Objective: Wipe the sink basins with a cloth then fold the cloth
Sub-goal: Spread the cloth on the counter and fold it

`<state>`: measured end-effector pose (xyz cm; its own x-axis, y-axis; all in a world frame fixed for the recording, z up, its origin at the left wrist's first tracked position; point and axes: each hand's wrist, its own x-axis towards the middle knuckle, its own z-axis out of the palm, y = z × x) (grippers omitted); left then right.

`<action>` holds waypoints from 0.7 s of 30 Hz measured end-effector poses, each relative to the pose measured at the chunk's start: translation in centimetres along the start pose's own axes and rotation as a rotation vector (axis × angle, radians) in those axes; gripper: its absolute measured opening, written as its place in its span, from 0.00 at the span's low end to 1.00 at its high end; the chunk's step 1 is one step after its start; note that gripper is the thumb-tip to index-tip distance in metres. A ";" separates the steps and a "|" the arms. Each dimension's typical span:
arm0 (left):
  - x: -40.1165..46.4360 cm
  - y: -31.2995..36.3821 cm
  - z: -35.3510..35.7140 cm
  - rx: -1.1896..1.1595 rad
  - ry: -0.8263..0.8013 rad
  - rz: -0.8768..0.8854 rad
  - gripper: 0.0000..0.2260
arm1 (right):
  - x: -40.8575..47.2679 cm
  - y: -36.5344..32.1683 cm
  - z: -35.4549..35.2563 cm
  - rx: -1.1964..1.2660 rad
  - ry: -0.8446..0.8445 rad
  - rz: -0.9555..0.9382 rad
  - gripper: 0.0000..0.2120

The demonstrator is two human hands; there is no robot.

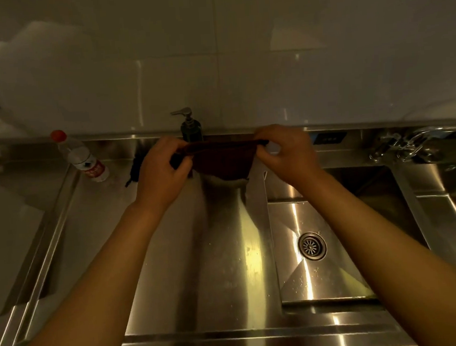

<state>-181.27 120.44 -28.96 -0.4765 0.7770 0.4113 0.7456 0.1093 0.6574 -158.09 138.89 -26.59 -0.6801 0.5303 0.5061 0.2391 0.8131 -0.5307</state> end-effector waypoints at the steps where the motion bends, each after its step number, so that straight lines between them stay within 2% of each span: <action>1: -0.9 -0.2 -0.3 -0.006 -0.009 0.033 0.08 | -0.9 -0.4 -0.2 -0.027 0.022 -0.042 0.10; 3: -4.2 -1.0 -0.3 -0.017 -0.039 0.082 0.09 | -3.8 -1.0 0.0 -0.079 0.029 -0.107 0.10; 5: -8.6 -2.1 0.2 -0.027 -0.100 0.067 0.10 | -7.7 -1.5 0.9 -0.116 -0.075 -0.110 0.09; 11: -22.3 -4.4 2.7 0.040 -0.456 -0.129 0.13 | -20.7 -2.9 5.1 -0.128 -0.709 0.070 0.09; 13: -26.0 -4.8 3.1 0.069 -0.558 -0.178 0.14 | -24.3 -3.5 6.1 -0.126 -0.859 0.115 0.11; 18: -30.8 -5.1 2.9 0.098 -0.661 -0.212 0.12 | -28.9 -4.7 7.4 -0.085 -1.017 0.192 0.10; 21: -32.0 -4.9 2.7 0.095 -0.718 -0.218 0.11 | -29.5 -5.1 7.4 -0.042 -1.050 0.260 0.10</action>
<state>-168.41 96.67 -47.02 -0.2216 0.9409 -0.2561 0.7216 0.3349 0.6060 -144.40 117.35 -43.87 -0.8542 0.2337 -0.4645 0.4719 0.7234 -0.5039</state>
